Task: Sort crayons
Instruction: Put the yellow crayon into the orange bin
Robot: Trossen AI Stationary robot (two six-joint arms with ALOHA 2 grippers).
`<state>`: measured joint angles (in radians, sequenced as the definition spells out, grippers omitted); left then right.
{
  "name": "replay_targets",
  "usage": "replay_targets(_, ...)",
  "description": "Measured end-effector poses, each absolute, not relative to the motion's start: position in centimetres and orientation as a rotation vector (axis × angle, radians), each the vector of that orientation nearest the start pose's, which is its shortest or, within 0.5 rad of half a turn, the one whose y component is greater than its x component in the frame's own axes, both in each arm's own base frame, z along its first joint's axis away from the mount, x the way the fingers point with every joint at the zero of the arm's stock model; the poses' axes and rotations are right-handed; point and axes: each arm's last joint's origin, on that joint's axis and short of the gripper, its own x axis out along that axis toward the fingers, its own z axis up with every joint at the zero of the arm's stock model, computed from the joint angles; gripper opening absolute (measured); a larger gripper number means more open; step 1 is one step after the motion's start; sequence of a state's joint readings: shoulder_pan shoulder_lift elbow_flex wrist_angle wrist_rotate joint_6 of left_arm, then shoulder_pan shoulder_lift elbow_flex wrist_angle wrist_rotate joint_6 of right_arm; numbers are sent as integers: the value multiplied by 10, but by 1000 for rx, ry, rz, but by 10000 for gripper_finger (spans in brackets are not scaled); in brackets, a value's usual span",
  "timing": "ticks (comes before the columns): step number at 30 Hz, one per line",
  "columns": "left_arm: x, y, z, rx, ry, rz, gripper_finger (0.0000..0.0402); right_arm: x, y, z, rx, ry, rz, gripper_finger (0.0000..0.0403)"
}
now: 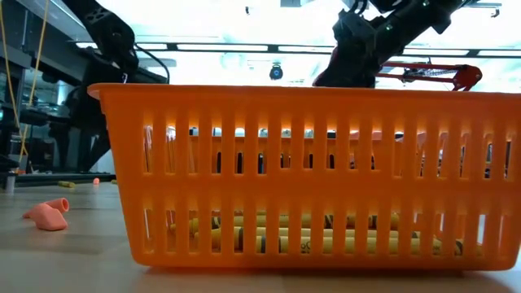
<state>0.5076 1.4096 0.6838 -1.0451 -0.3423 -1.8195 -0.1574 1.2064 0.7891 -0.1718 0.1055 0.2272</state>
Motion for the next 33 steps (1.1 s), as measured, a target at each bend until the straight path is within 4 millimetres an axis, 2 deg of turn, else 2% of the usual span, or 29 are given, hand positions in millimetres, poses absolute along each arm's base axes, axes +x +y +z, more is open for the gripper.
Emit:
replay_targets(11,160,100,126,-1285,713,2226,158,246,-42,245,235,647,-329,188)
replay_targets(17,166,104,113,-1257,716,2222,155,245,-42,244,241,668,-327,188)
replay_targets(21,168,106,109,-1248,733,2209,120,245,-42,244,244,668,-326,188)
replay_targets(27,168,106,115,-1236,744,2141,16,245,-41,244,245,668,-325,188)
replay_targets(33,170,107,123,-1258,712,2050,12,245,-41,244,245,668,-325,188)
